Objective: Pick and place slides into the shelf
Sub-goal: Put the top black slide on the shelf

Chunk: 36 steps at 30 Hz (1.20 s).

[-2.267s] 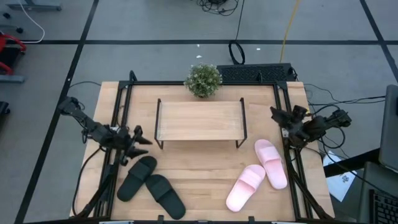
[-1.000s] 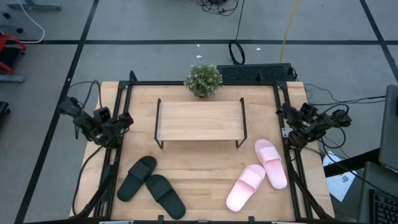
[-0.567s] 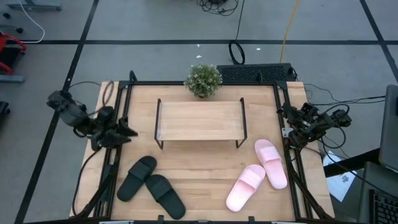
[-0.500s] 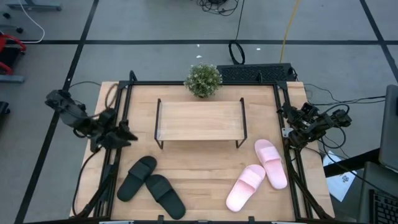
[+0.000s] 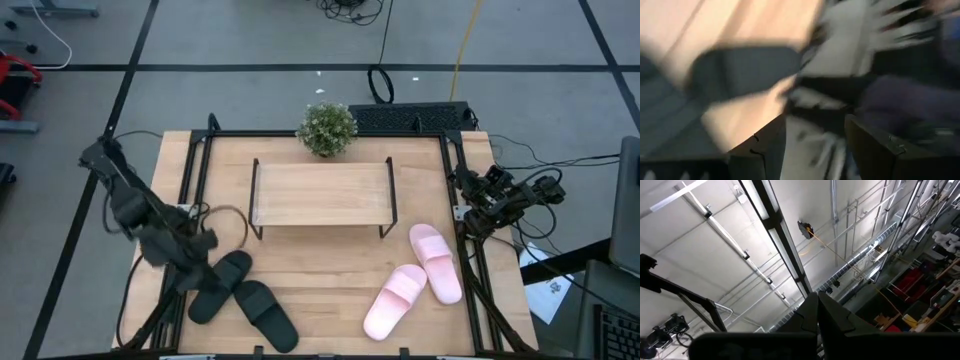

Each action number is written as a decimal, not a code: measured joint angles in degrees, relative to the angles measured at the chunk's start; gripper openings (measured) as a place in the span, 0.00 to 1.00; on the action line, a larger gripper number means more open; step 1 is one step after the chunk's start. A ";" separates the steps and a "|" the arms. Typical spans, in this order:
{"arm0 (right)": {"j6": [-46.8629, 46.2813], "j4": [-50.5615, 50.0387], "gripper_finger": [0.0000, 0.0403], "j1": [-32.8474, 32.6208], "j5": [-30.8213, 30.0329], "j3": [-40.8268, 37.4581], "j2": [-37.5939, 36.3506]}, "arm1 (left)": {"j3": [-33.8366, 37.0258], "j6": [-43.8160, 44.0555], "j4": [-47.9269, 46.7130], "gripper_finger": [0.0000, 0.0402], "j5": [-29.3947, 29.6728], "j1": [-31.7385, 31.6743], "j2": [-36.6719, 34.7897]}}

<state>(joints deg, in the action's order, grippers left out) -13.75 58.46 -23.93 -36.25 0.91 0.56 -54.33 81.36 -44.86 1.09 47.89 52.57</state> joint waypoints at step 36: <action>1.15 -0.26 0.00 0.00 0.05 -0.01 0.00 | -18.93 -17.34 -33.86 0.49 4.71 11.34 31.31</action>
<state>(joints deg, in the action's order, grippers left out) -12.60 58.19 -23.94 -36.20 0.90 0.56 -73.26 64.01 -78.73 5.80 59.23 83.88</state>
